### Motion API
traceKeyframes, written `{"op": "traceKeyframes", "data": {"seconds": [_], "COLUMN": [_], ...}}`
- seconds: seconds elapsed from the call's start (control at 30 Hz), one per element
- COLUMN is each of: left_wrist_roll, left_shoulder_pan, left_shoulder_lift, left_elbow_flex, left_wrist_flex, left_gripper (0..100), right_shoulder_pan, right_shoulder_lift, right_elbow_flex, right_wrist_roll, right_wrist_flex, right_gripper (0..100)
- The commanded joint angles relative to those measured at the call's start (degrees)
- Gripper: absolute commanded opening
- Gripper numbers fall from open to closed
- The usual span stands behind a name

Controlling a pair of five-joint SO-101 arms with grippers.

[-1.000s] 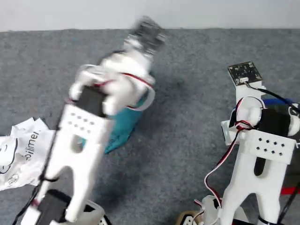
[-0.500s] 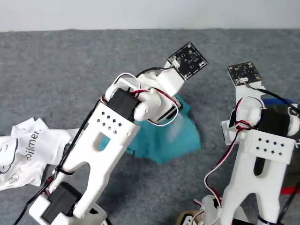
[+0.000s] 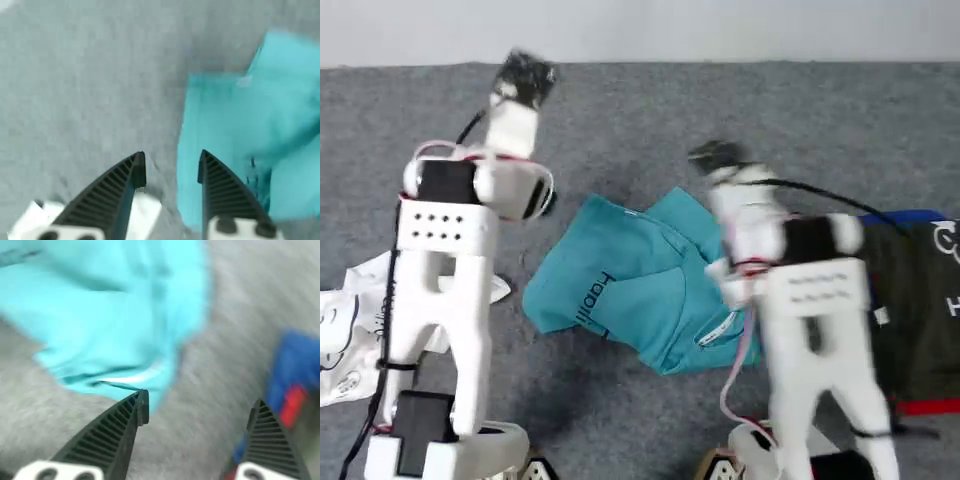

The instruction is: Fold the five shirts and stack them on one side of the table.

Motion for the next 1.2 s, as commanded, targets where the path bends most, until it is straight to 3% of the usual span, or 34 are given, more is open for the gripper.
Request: {"op": "traceKeyframes", "data": {"seconds": [0.0,0.27,0.7,0.8,0.9,0.97,1.17], "left_wrist_roll": [0.4,0.4,0.5,0.5,0.5,0.5,0.5], "left_shoulder_pan": [-0.7,-0.7,-0.7,-0.7,-0.7,-0.7,0.4], "left_shoulder_lift": [-2.5,-2.5,-2.5,-2.5,-2.4,-2.2,-2.0], "left_elbow_flex": [5.8,8.1,8.2,8.3,8.3,8.3,8.4], "left_wrist_flex": [0.5,0.4,0.5,0.5,0.5,0.5,0.5], "left_gripper": [18,18,18,18,18,18,18], "right_shoulder_pan": [-7.4,4.4,6.1,7.8,10.7,12.7,16.6], "right_shoulder_lift": [4.5,14.1,29.6,33.2,35.4,36.0,31.1], "right_elbow_flex": [1.2,2.0,1.7,1.1,0.3,-0.4,-7.5], "right_wrist_roll": [0.5,-0.4,-2.6,-2.4,-2.4,-2.4,-2.4], "right_wrist_flex": [-3.0,-24.2,-35.8,-37.1,-37.3,-37.1,-32.9], "right_gripper": [30.7,30.7,30.3,21.0,0.0,5.1,0.9]}}
